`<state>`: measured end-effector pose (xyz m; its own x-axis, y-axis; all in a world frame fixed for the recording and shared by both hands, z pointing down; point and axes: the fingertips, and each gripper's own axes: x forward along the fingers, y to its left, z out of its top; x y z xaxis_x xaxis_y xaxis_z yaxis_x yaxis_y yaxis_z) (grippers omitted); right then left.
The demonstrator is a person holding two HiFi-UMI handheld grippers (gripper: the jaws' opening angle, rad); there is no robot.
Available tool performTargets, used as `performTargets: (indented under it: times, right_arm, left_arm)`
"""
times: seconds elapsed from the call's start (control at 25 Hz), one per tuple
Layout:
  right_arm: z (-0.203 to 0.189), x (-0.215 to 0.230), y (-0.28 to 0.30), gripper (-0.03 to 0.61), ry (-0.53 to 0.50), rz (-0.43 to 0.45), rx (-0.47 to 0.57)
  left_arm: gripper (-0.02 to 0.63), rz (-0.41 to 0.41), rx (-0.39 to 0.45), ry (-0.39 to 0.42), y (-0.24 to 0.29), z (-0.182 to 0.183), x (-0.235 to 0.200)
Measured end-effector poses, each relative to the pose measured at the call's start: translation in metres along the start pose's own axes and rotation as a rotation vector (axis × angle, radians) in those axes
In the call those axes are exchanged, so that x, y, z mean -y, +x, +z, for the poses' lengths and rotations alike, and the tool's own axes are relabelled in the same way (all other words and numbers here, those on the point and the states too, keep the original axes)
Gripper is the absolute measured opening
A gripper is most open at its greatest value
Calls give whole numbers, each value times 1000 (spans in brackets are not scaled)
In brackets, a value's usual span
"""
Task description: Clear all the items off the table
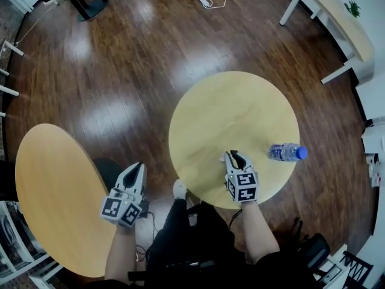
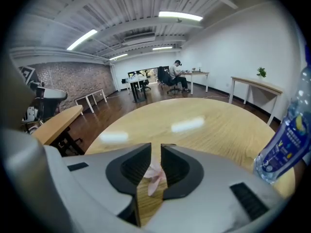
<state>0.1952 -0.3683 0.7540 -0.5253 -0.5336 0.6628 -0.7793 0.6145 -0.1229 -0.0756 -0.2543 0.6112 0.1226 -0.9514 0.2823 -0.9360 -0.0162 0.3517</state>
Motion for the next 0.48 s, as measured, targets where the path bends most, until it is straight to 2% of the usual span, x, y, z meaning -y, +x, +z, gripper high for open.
performTargets:
  times: [0.24,0.48]
  right_arm:
    - [15,6,-13,69,11,-35,35]
    - [62,7,-56,69,11,-61,184]
  left_arm:
    - [-8,-24,24,2,3,12,5]
    - [-8,-88,88,30,-6,45,27]
